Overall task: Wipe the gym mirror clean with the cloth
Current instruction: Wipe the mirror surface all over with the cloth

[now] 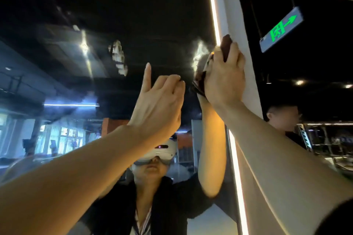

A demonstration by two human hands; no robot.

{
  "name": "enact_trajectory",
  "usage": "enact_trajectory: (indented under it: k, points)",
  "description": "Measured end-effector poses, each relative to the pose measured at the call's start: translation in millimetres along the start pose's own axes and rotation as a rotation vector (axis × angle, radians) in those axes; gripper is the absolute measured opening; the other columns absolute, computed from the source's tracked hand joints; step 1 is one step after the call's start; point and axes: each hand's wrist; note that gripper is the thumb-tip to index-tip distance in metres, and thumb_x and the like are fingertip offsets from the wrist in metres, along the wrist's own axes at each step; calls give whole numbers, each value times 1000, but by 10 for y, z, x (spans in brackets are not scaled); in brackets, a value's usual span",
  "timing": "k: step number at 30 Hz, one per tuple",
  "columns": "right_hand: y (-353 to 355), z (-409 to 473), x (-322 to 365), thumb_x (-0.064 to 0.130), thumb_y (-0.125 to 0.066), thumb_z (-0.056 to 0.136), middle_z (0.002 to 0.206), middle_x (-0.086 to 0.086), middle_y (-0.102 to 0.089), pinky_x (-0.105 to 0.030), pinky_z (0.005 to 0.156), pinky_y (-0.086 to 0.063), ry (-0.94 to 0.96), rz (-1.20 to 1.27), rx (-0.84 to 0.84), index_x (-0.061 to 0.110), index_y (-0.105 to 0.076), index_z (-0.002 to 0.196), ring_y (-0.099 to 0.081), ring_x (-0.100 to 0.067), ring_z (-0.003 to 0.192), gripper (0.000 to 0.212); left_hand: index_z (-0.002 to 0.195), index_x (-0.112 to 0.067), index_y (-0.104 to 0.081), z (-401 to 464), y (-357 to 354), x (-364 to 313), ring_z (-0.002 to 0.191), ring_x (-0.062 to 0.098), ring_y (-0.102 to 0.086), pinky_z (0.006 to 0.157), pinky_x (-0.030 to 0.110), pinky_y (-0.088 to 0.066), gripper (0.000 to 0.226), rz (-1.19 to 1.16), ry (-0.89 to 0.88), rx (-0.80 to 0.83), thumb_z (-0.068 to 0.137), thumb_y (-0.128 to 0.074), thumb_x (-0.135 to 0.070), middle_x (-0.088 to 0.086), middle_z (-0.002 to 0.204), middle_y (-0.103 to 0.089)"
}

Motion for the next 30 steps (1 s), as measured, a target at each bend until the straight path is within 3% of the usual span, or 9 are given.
enact_trajectory:
  k: [4,6,9,12,16,20,24,28,30]
  points:
    - [72,123,-1,26,-59,98,154,-21,-30,-42,106,-45,-32,71,-10,5,-27,153,-42,-35,132,68,124,-6,-64,-20,20,-214,114,28,-61,118,66,-14,43,-65,-21,22,82,-57,-15,8,119,-65]
    - [122,57,-73,24,-57,100,149,-18,-38,-32,103,-43,-3,122,-51,4,-36,146,-47,-31,128,55,131,-9,-60,-88,27,-367,120,25,-58,120,64,-7,50,-137,-8,52,83,-46,-16,4,124,-63]
    - [174,-516,-272,23,-55,101,145,-20,-43,-23,96,-37,65,192,-106,5,-49,137,-51,-29,125,41,133,-11,-60,-359,5,-616,121,22,-57,119,60,-1,51,-244,-37,62,83,-49,-14,2,126,-63]
    - [247,-1002,-459,19,-60,99,135,-24,-49,-20,91,-35,80,278,-112,2,-54,135,-57,-31,116,40,124,-9,-64,-622,-8,-761,119,24,-59,119,58,-6,44,-315,-24,50,82,-53,-16,6,123,-65]
    - [325,-725,-572,17,-58,99,134,-17,-54,-1,95,-26,52,327,-65,7,-50,142,-55,-25,123,45,120,-2,-64,-688,-21,-873,112,26,-62,118,47,-20,41,-356,42,39,83,-52,-15,12,117,-67]
    - [360,-1036,-629,19,-53,100,142,-15,-52,-26,105,-37,114,238,11,9,-56,136,-49,-31,131,38,122,-2,-61,-868,-1,-1095,106,25,-61,100,42,-49,42,-471,207,46,91,-37,-17,13,116,-66]
    - [460,-1922,-781,30,-41,97,141,-24,-52,-50,103,-46,220,223,62,2,-59,132,-49,-43,128,48,132,-3,-54,-1210,90,-1367,117,27,-61,98,49,-52,49,-640,299,136,93,-30,-21,16,127,-63]
    - [501,-1636,-774,20,-48,100,134,-22,-55,-38,102,-47,74,287,5,2,-58,130,-54,-36,123,36,138,-2,-49,-1214,147,-1464,111,26,-63,94,39,-54,47,-744,376,150,95,-33,-15,17,127,-61]
    - [487,-1371,-742,14,-55,101,136,-19,-53,-29,105,-42,55,304,15,2,-56,134,-54,-30,127,35,140,-3,-48,-1163,186,-1521,105,21,-63,90,23,-51,46,-801,449,154,94,-43,-3,16,127,-60]
Point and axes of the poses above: each hand's wrist, its own z-axis towards the middle knuckle, its own y-axis out of the back of the hand, x = y × z
